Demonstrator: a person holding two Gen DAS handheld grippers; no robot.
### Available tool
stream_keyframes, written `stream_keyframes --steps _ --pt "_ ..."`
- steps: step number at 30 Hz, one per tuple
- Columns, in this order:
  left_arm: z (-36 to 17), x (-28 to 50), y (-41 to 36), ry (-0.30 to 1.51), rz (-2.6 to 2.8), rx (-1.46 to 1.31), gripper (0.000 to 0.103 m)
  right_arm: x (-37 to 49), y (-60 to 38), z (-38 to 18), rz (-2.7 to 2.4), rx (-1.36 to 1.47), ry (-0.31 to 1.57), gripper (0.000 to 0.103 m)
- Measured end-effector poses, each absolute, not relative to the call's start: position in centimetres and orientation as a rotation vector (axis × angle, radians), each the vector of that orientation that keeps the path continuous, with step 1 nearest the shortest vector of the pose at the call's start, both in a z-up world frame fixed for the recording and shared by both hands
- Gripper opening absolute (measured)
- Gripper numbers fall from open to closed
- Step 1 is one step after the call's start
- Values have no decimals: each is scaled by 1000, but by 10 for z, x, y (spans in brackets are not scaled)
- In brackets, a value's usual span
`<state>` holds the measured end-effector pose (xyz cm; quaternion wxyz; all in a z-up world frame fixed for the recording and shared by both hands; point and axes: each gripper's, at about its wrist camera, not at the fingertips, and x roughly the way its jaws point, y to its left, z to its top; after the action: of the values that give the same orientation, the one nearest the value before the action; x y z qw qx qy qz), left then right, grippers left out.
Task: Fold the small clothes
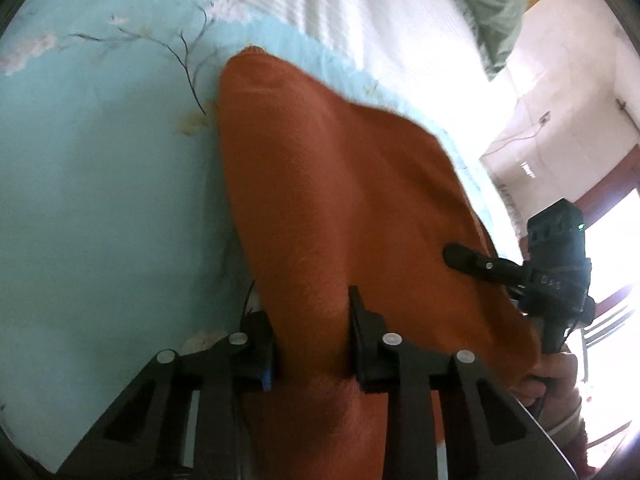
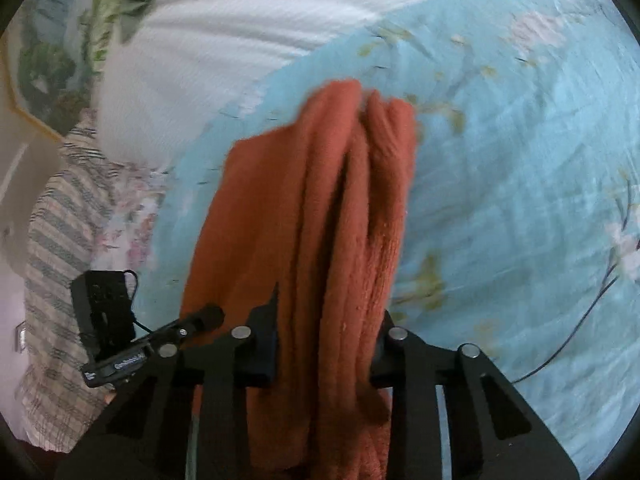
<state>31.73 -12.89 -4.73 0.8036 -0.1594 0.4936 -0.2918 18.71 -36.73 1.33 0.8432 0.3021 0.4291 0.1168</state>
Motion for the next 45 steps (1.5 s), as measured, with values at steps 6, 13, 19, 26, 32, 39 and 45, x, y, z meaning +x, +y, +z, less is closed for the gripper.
stream_keyframes --steps 6,13,19,26,32,39,45 --pt "-7 266 -76 952 -549 -249 26 187 -293 12 385 625 898 28" --pt "25 218 19 899 -426 -244 26 206 -203 -8 543 655 909 28" --pt "-7 197 70 962 -348 -234 28 207 -166 -36 493 584 976 28" --pt "-22 196 72 953 -288 -246 48 196 -172 -34 399 568 997 51" --pt "-7 171 89 881 -231 -273 52 182 -193 7 298 496 859 51" --pt "16 152 88 803 -302 -273 49 217 -168 3 371 459 911 36" --pt "14 151 73 815 -381 -240 48 241 -163 -11 381 466 962 13"
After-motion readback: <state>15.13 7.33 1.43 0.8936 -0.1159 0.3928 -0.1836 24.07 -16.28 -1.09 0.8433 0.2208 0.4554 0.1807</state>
